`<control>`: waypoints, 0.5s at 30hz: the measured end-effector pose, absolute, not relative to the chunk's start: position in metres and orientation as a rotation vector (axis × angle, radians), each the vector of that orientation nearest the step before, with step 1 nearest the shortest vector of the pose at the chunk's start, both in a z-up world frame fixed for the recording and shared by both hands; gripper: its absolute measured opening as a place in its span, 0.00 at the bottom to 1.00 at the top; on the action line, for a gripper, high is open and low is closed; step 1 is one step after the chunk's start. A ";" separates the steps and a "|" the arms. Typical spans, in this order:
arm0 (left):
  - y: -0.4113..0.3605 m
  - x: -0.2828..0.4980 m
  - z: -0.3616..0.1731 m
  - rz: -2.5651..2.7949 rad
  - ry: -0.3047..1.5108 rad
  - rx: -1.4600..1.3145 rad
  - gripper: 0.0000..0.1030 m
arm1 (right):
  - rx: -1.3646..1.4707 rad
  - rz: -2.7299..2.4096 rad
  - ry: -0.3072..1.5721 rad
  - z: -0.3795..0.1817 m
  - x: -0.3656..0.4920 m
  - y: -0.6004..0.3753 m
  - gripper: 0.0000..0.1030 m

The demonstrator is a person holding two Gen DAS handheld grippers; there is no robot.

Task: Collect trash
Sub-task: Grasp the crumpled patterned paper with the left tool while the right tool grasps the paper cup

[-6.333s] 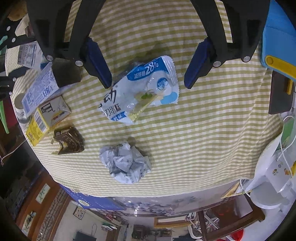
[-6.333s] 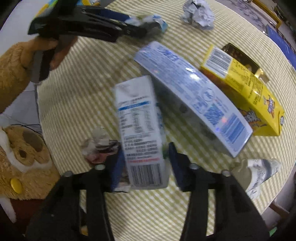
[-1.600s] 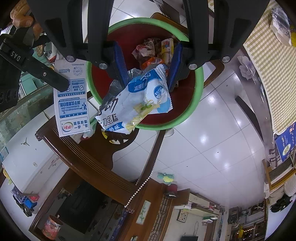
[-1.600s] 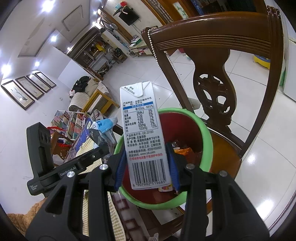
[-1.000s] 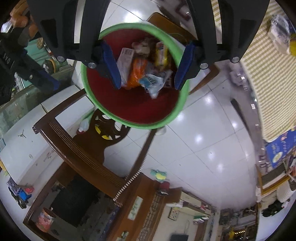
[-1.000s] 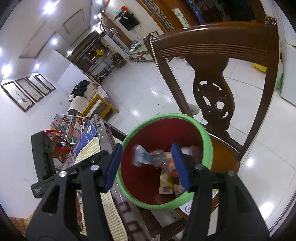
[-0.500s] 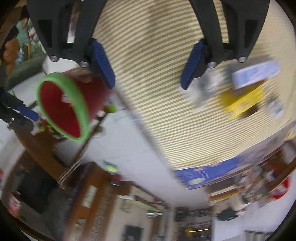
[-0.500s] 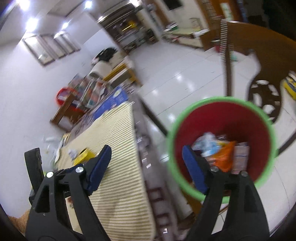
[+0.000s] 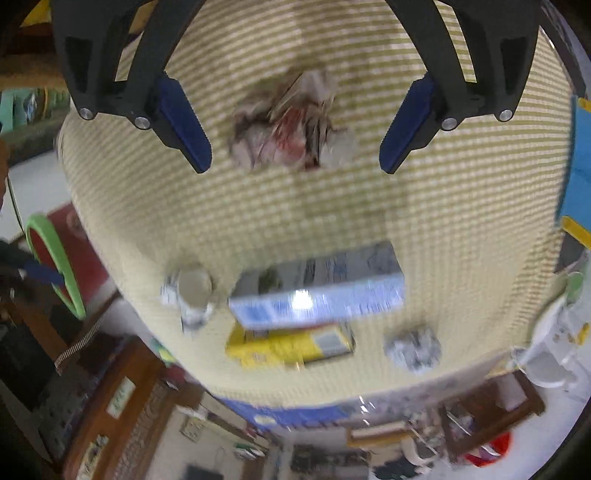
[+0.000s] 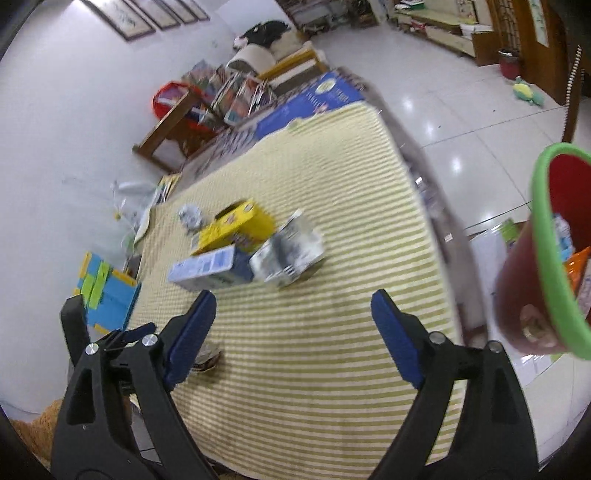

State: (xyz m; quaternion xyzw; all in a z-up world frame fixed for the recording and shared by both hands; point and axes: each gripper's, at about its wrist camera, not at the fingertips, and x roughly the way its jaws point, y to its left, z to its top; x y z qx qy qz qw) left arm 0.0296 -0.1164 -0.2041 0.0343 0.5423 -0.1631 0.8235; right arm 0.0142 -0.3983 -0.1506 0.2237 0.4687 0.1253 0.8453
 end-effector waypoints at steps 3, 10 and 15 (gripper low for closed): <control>-0.124 0.034 -0.225 -0.414 1.203 0.115 0.86 | 0.462 0.251 1.001 -0.151 0.012 -0.378 0.82; -0.130 0.033 -0.250 -0.491 1.246 0.115 0.56 | 0.489 0.179 1.017 -0.160 0.008 -0.352 0.82; -0.114 0.035 -0.234 -0.506 1.184 0.079 0.43 | 0.490 0.141 1.011 -0.166 0.018 -0.332 0.82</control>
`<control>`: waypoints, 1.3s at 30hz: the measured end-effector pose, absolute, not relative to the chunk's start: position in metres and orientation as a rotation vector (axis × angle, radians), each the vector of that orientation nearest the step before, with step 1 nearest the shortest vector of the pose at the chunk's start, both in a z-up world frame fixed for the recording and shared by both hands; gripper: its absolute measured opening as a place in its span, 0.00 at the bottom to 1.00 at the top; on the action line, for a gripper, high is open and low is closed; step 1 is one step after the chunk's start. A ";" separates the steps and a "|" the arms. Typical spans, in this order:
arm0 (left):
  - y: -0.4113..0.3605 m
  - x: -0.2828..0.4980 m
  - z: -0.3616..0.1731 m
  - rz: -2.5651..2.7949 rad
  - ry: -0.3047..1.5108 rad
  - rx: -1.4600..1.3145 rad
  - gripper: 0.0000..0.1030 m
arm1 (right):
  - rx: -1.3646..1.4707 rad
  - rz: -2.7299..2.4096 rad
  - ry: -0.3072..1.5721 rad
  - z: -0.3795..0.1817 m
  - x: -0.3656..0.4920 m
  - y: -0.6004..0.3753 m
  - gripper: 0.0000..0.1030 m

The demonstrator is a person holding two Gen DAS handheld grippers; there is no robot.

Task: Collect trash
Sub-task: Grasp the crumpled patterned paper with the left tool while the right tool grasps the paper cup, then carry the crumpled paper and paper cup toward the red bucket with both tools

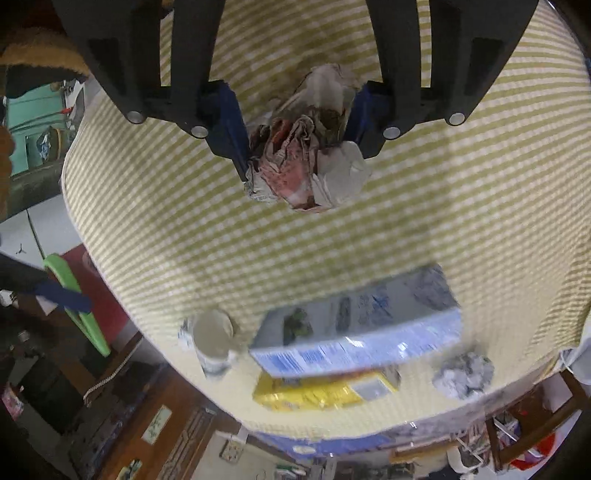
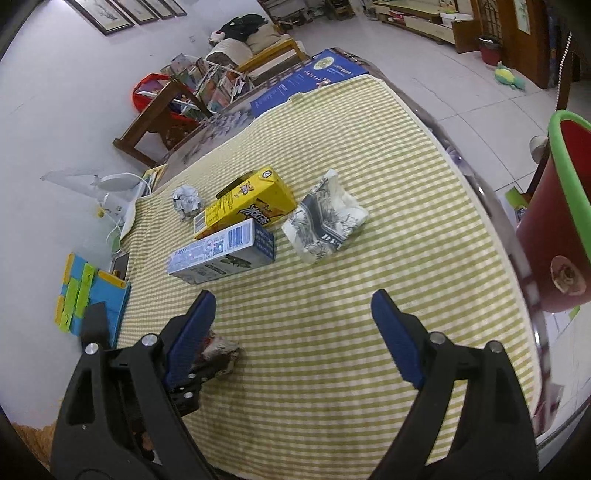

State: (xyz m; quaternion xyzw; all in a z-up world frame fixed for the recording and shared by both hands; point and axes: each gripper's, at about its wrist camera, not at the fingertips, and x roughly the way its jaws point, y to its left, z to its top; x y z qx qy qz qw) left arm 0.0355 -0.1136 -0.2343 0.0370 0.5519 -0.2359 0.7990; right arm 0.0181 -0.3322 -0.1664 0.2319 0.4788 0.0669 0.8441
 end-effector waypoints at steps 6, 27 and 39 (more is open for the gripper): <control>-0.083 0.040 -0.216 -0.484 1.135 0.045 0.44 | 0.451 0.066 0.981 -0.173 0.056 -0.315 0.82; -0.020 0.034 -0.211 -0.391 1.142 0.012 0.47 | 0.802 -0.156 1.038 -0.238 0.100 -0.329 0.53; -0.064 0.052 -0.204 -0.469 1.126 0.030 0.47 | 0.716 -0.024 0.958 -0.178 0.046 -0.334 0.53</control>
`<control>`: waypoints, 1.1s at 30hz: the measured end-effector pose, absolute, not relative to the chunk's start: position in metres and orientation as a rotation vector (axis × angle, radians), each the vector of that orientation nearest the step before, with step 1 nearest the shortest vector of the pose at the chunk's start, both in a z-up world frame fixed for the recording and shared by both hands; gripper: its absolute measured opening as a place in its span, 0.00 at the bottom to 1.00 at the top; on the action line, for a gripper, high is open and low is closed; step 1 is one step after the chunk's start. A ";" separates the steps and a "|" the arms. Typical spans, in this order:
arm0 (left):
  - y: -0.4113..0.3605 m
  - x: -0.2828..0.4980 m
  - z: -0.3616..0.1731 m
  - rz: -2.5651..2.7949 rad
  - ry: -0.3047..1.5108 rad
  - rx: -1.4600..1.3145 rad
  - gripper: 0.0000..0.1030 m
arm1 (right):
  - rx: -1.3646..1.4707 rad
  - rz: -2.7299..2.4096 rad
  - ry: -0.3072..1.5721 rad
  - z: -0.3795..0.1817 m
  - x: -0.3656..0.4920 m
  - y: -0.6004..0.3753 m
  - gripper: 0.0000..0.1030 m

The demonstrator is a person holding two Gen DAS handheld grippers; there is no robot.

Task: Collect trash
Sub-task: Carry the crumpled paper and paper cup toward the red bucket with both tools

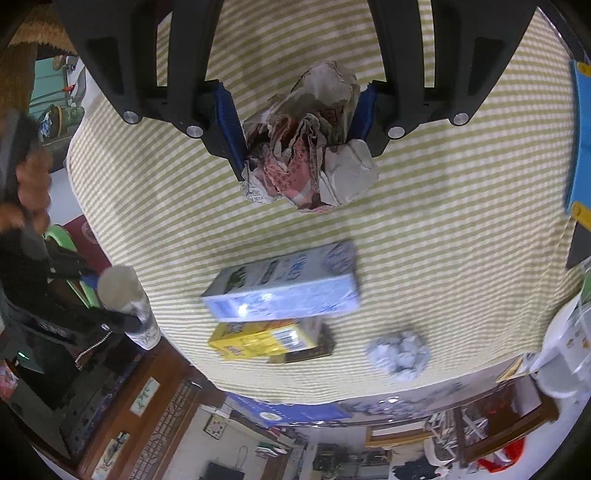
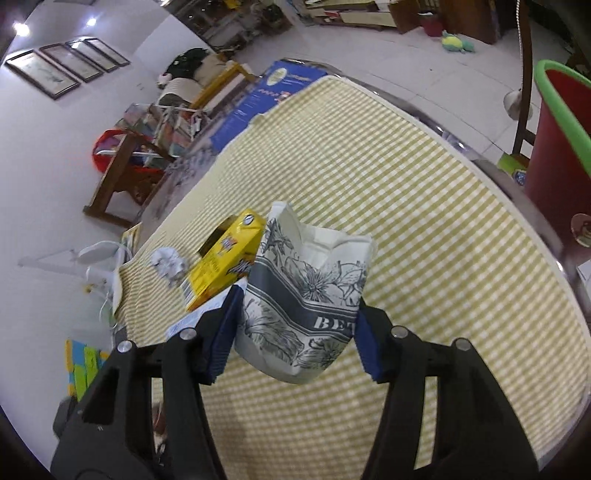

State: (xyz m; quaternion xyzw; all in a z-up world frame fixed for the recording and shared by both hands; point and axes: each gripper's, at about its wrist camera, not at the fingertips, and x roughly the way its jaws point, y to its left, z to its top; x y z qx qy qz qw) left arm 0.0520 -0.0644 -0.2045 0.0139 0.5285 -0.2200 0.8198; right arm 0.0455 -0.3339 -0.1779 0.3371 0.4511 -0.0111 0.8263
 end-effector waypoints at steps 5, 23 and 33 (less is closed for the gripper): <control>-0.096 0.063 -0.193 -0.510 1.101 0.056 0.47 | 0.743 -0.009 0.926 -0.166 0.022 -0.351 0.53; -0.198 0.067 -0.163 -0.567 1.019 0.057 0.47 | 0.681 0.007 0.876 -0.143 -0.010 -0.409 0.53; -0.217 0.064 -0.145 -0.426 0.955 0.089 0.47 | 0.600 0.061 0.871 -0.129 -0.004 -0.424 0.53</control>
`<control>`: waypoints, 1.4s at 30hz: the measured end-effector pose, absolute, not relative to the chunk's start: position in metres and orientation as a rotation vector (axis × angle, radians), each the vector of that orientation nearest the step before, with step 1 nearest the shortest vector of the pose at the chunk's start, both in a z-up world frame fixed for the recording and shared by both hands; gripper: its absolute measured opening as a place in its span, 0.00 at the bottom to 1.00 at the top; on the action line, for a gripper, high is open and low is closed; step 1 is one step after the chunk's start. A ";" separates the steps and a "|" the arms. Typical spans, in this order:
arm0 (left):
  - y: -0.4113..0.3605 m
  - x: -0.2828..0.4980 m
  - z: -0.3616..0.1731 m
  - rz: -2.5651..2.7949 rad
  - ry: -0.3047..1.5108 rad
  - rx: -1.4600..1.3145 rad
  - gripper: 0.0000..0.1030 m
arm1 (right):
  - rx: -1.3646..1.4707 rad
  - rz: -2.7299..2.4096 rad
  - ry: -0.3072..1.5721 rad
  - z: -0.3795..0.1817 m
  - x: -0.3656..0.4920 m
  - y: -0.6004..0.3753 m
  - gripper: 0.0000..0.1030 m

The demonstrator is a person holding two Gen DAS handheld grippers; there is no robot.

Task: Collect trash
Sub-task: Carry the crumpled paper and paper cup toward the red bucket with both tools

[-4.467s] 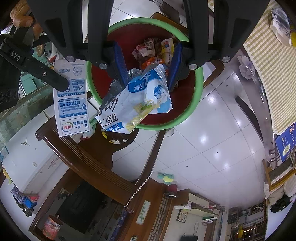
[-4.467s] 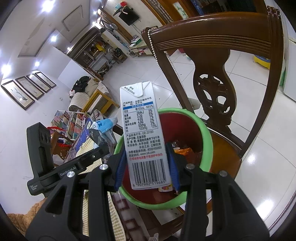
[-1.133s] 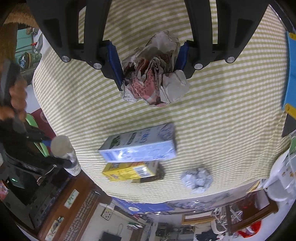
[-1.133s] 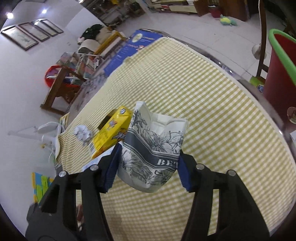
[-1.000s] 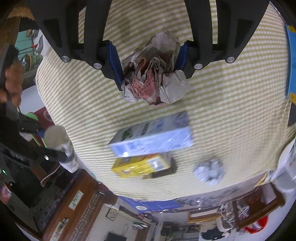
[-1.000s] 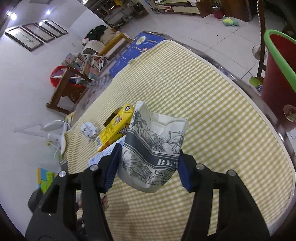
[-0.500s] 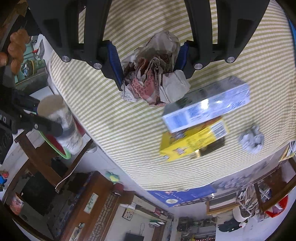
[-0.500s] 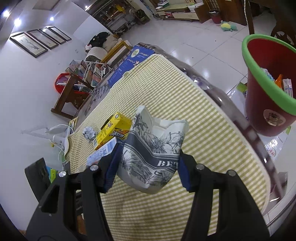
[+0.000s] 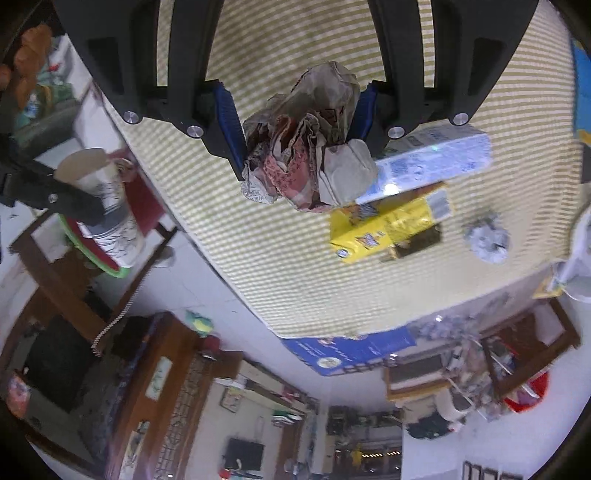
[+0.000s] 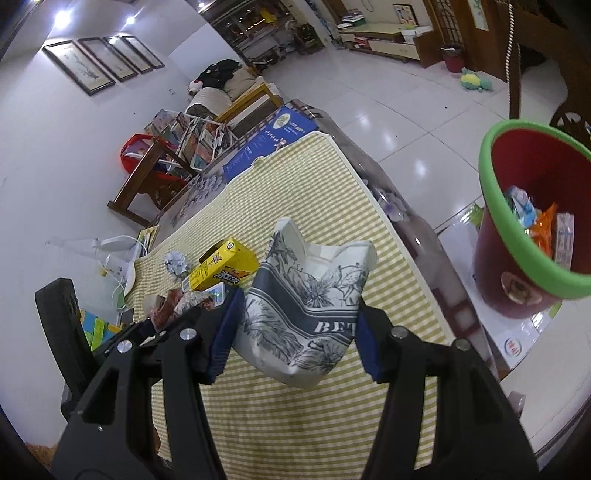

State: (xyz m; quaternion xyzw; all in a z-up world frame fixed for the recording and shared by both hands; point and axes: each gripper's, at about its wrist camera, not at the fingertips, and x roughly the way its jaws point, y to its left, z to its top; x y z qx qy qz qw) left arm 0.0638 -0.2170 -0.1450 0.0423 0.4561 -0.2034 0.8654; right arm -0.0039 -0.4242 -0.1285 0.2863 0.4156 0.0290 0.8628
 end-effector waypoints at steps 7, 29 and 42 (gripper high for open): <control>-0.221 0.065 -0.127 -0.354 0.918 0.071 0.47 | 0.571 0.100 0.864 -0.121 0.008 -0.430 0.53; -0.252 0.069 -0.108 -0.284 0.869 0.100 0.47 | 0.535 0.160 0.848 -0.114 0.025 -0.452 0.53; -0.283 0.072 -0.108 -0.288 0.875 0.123 0.47 | 0.556 0.153 0.825 -0.111 0.020 -0.481 0.53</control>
